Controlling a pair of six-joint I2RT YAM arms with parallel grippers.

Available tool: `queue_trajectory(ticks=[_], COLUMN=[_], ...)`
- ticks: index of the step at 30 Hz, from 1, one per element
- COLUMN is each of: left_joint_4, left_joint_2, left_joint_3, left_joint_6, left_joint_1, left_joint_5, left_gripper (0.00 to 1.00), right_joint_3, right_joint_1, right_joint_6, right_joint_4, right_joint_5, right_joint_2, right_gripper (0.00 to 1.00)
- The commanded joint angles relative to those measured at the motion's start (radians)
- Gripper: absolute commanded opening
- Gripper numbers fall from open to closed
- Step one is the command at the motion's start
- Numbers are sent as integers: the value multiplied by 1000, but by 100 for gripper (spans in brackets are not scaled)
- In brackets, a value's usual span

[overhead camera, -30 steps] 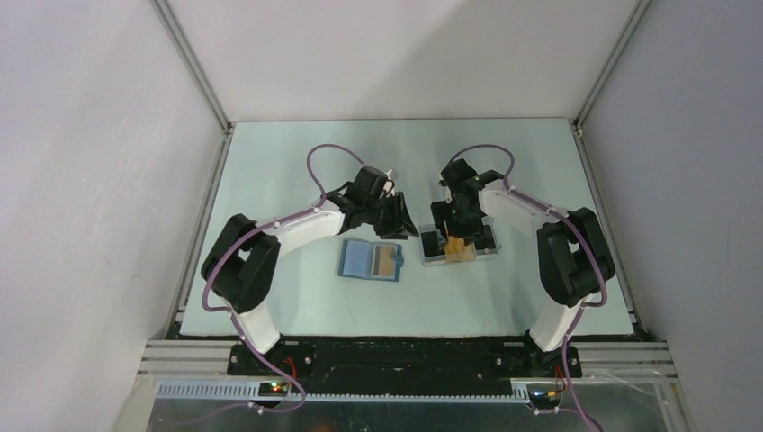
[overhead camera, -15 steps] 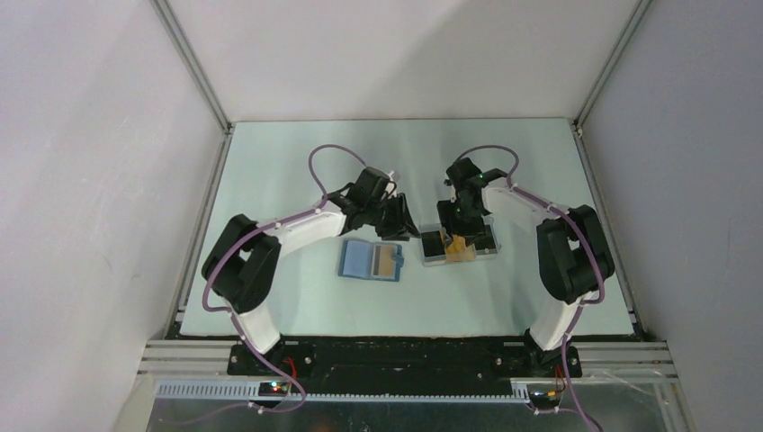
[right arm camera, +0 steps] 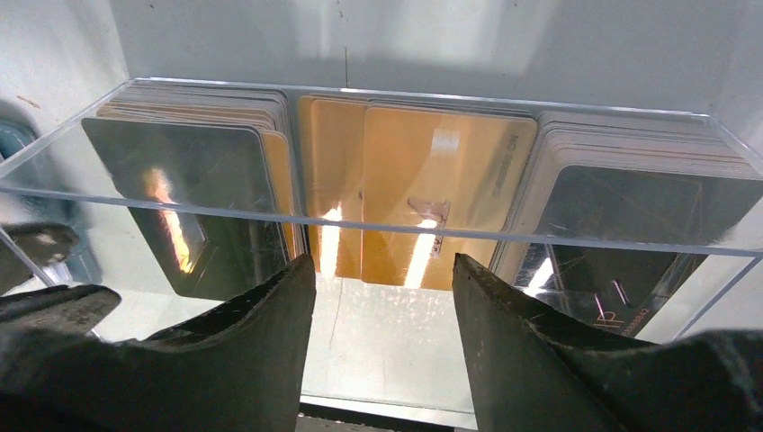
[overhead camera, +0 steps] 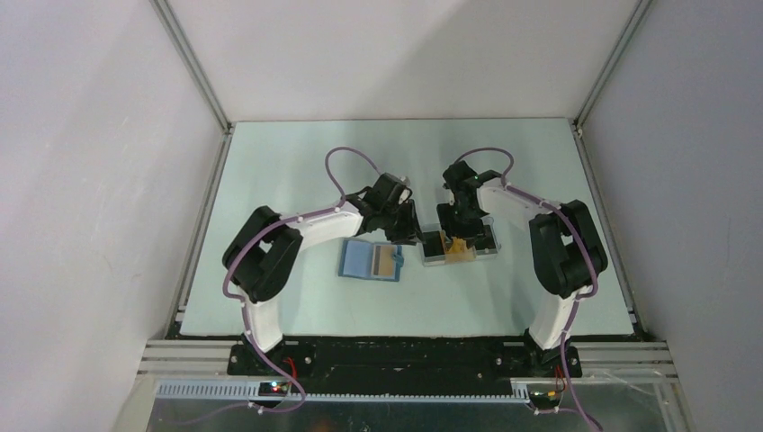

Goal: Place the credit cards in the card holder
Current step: Pick up the credit card from the storage box.

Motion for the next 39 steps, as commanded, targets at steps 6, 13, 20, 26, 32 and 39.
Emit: queue_trajectory(ticks=[6, 13, 20, 26, 32, 39], left_joint_4=[-26, -36, -41, -42, -44, -50], left_joint_2=[42, 50, 60, 66, 62, 60], left_joint_3=[42, 49, 55, 59, 61, 57], left_joint_6=[-3, 4, 6, 7, 10, 13], left_joint_1=[-10, -11, -10, -11, -11, -12], left_joint_5=[-40, -34, -30, -24, -25, -26], left_gripper=[28, 25, 19, 14, 9, 5], right_joint_3=[38, 38, 38, 38, 53, 72], right_joint_1=[23, -2, -24, -43, -47, -14], right_joint_6=[-2, 19, 14, 44, 43, 32], right_joint_4=[-8, 5, 0, 28, 14, -36], right_joint_5=[118, 13, -16, -144, -151, 29], right_joint_2=[20, -36, -37, -66, -66, -41], right_gripper=[51, 52, 53, 53, 53, 55])
